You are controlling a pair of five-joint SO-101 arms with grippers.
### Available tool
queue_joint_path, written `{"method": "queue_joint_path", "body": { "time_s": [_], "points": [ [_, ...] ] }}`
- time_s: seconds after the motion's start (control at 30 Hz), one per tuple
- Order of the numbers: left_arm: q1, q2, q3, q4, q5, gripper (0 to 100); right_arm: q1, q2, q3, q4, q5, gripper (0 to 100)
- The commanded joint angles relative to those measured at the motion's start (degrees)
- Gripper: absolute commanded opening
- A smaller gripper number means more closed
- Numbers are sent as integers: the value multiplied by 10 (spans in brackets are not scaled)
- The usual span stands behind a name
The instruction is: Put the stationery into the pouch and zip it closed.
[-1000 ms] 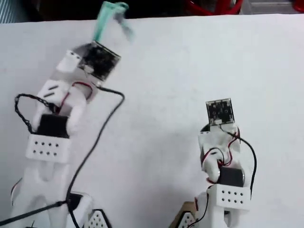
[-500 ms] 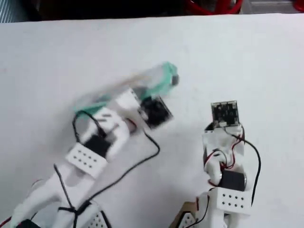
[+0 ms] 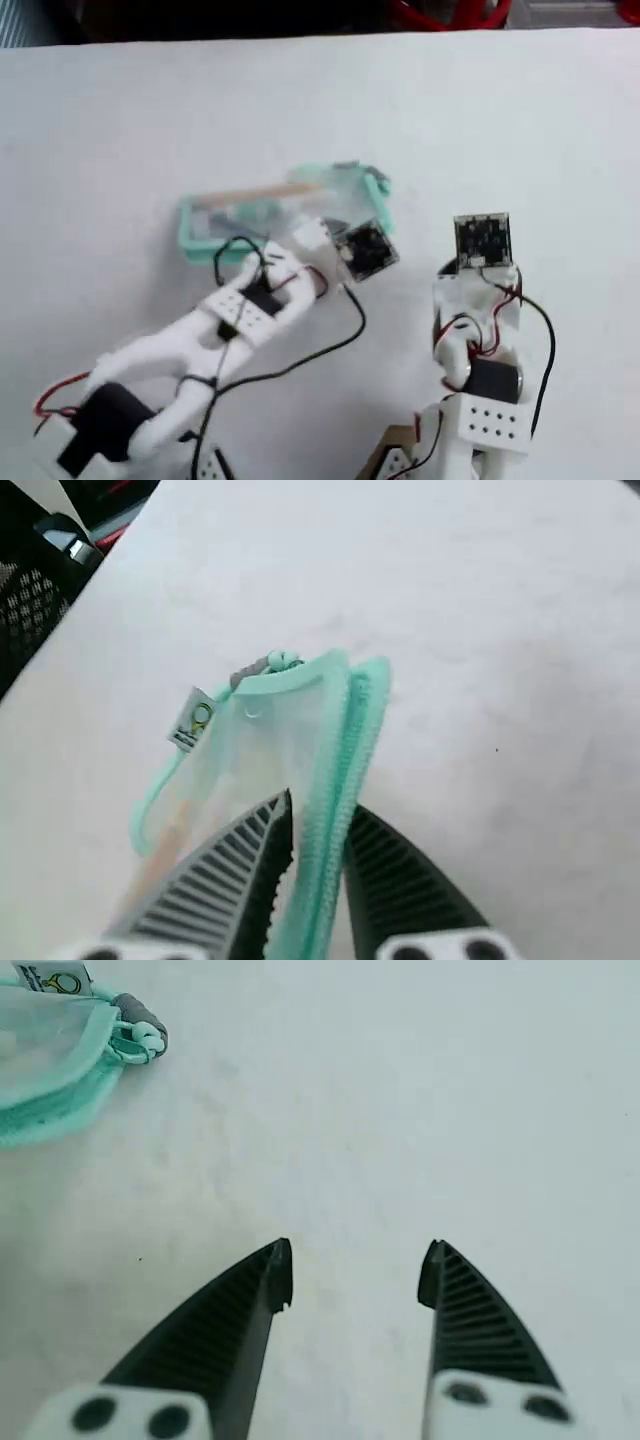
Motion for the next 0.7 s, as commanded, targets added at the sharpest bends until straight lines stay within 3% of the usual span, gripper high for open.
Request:
{"method": "queue_joint_path", "body": {
  "time_s": [0.0,0.17,0.43,0.67],
  "points": [
    [29,11,-36,-3,88,153,7,-7,-3,-8,-3,202],
    [6,11,-90,74,103,168,7,-7,-3,-10,-3,202],
    [32,-102,-187,380,103,169,7,-7,-3,-11,-2,201],
    [45,-231,-218,485,103,169,7,-7,-3,-11,0,201]
  ]
}}
